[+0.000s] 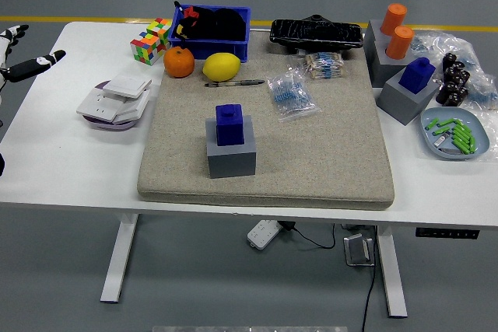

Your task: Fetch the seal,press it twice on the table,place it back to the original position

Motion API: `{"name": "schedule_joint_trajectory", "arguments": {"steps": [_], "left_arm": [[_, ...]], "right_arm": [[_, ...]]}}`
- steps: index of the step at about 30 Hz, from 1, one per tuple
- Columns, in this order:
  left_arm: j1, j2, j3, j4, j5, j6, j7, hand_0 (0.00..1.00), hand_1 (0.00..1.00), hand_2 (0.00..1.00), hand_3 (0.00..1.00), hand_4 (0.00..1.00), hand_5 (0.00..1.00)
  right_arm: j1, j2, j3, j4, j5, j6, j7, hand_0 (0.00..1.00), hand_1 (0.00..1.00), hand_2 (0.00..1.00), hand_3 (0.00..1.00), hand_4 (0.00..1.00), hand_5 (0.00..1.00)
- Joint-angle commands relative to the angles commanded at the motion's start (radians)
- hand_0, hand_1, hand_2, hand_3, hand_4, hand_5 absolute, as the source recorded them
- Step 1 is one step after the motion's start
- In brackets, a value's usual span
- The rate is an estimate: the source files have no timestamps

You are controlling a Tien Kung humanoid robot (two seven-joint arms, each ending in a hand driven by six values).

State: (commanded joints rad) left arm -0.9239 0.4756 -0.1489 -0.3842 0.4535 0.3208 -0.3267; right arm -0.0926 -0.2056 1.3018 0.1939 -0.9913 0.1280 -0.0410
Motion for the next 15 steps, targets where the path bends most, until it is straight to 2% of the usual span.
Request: {"name": "schedule_joint_trajectory", "arguments": {"steps": [15], "left_arm": [[-0.012, -0.003, 0.004, -0.002, 0.002, 0.003, -0.003, 0.929, 0.951, 0.94, 0.93, 0.95, 0.476]], "right_arm": [[0.005, 0.0, 0.005, 0.0, -0.001, -0.001, 0.0, 0.738, 0.686, 0.654, 0.623, 0.731, 0.521]]}}
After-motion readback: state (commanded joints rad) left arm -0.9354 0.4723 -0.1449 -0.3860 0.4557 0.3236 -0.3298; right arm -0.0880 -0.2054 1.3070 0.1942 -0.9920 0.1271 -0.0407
